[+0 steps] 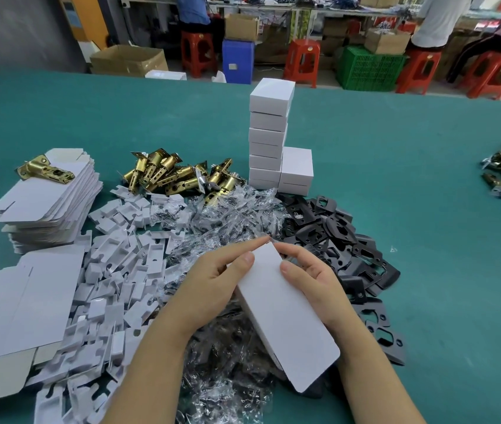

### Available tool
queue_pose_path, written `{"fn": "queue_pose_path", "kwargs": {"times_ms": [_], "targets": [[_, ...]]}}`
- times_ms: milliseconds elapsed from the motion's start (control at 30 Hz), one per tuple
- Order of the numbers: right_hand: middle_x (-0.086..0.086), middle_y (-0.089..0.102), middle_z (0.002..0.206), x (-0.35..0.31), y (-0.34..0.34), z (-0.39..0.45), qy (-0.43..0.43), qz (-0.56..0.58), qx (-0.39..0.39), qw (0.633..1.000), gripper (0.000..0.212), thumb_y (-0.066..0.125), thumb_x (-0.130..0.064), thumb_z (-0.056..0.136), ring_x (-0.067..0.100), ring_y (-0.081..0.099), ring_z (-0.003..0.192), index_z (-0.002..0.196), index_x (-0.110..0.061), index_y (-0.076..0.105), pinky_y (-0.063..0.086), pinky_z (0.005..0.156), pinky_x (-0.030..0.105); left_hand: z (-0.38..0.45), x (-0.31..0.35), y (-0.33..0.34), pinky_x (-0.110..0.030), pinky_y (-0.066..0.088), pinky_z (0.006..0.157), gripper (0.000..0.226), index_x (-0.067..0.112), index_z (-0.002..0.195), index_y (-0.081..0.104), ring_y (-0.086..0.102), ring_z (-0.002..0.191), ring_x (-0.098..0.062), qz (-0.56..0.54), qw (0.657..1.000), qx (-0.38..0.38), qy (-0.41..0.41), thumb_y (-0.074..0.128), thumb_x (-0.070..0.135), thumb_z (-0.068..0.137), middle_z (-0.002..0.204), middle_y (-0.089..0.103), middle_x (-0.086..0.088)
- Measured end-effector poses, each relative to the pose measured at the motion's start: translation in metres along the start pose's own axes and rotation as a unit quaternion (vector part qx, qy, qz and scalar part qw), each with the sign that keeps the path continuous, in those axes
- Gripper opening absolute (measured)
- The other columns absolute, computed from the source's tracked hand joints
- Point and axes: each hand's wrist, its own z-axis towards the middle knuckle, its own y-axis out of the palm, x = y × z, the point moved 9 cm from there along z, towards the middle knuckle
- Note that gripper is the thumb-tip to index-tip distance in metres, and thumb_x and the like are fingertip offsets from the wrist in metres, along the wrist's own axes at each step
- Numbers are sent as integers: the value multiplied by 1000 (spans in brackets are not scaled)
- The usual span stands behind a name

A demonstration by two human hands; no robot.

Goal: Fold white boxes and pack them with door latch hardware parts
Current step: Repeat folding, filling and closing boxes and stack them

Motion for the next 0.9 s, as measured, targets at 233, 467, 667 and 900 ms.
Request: {"fn": "queue_pose_path", "kwargs": {"times_ms": [233, 467, 667, 900], "targets": [[3, 76, 108, 4, 4, 0, 20, -2, -28, 999, 34, 61, -23, 91, 15, 71, 84, 123, -27, 73, 57, 67, 24, -1, 3, 8, -29, 39, 102, 39, 56, 137, 54, 46, 129, 8, 35, 999, 2, 14, 40, 49, 101, 139, 51, 30], [4, 72, 102, 13, -20, 15, 57, -52, 28, 997, 29, 59, -21, 99, 14, 67, 75, 127, -16, 65, 51, 62, 21, -1, 8, -4, -27, 44, 97, 61, 55, 130, 60, 50, 123, -5, 29, 998, 43, 46, 41, 10, 93, 140, 49, 28], [7, 72, 109, 20, -33, 18, 80, -37, 71, 994, 31, 44, -17, 107, 20, 67, 85, 112, -27, 73, 52, 72, 33, 2, 2, 5, -32, 35, 111, 63, 56, 121, 65, 30, 145, 2, 128, 990, -6, 59, 62, -1, 94, 151, 34, 34], [19, 70, 124, 9, -6, 6, -5, 86, 17, 996, 65, 41, -68, 97, 33, 71, 101, 131, -20, 66, 62, 67, 38, 4, 1, -13, -32, 52, 88, 37, 53, 120, 65, 58, 100, 3, 116, 989, 78, 49, 75, 34, 90, 120, 64, 25]]}}
